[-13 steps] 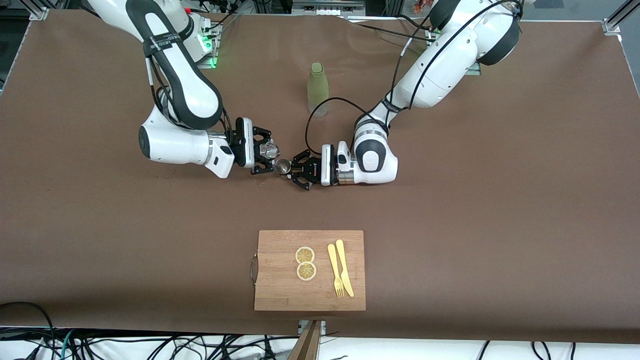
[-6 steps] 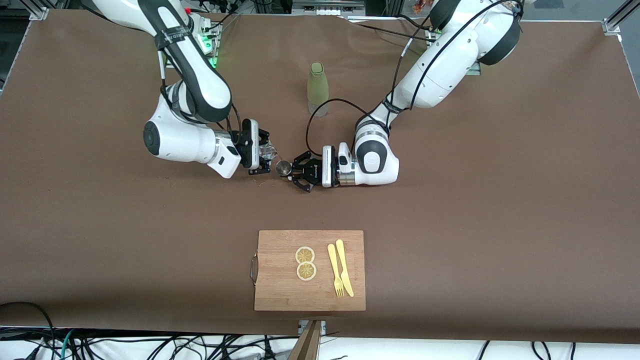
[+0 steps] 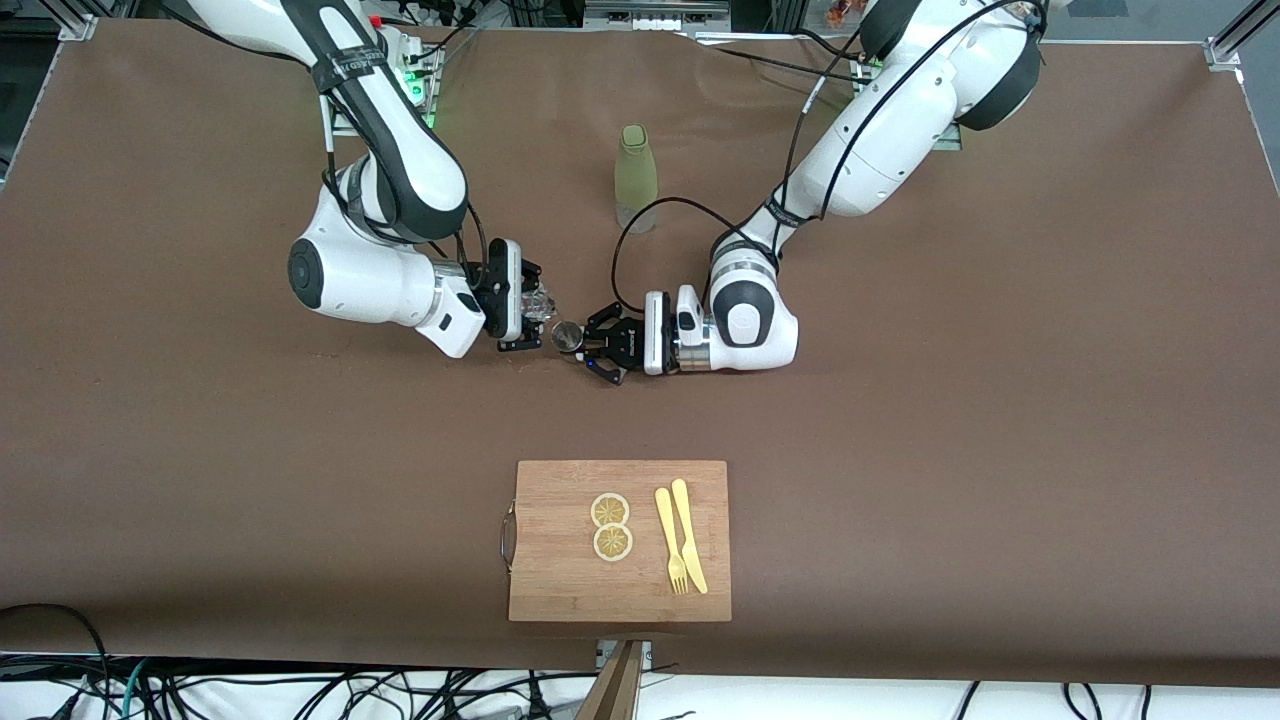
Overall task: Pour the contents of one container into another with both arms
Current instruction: 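Tilt the glass cup with the right gripper, pouring into the held jigger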
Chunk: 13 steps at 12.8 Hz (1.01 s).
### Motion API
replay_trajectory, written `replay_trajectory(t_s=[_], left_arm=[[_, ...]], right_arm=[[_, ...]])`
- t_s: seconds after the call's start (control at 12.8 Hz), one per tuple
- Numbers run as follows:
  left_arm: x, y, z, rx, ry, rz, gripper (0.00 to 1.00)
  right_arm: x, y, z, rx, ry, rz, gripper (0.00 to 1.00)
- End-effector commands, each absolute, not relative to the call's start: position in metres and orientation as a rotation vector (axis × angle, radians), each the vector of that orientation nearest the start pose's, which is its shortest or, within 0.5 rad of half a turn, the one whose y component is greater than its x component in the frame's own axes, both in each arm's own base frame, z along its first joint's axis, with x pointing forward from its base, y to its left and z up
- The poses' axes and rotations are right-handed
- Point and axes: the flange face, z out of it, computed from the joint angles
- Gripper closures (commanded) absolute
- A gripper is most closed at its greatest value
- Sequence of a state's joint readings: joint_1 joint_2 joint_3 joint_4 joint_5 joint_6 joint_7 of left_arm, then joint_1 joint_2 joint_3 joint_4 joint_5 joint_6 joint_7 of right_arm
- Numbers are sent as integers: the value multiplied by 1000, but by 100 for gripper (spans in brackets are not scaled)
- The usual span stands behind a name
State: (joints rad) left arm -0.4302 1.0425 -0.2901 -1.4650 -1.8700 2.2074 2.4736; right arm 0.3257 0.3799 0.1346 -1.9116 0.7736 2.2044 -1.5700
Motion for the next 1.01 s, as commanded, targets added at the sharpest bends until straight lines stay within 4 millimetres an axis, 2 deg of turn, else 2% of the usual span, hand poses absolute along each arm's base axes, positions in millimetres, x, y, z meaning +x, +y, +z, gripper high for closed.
replay_trajectory(t_s=[0.0,0.7,0.94], left_arm=[[537,-466,97,1387,-1182,1062,100],[537,-466,96,1390,-1182,1061,100],[537,-466,96,1390,-1182,1061,100]], right_arm=[[549,296,308,-1847,-1745,-350,87],[548,297,308,-1847,-1732,-353,87],[549,296,313,-1850,-1722,-368,87]])
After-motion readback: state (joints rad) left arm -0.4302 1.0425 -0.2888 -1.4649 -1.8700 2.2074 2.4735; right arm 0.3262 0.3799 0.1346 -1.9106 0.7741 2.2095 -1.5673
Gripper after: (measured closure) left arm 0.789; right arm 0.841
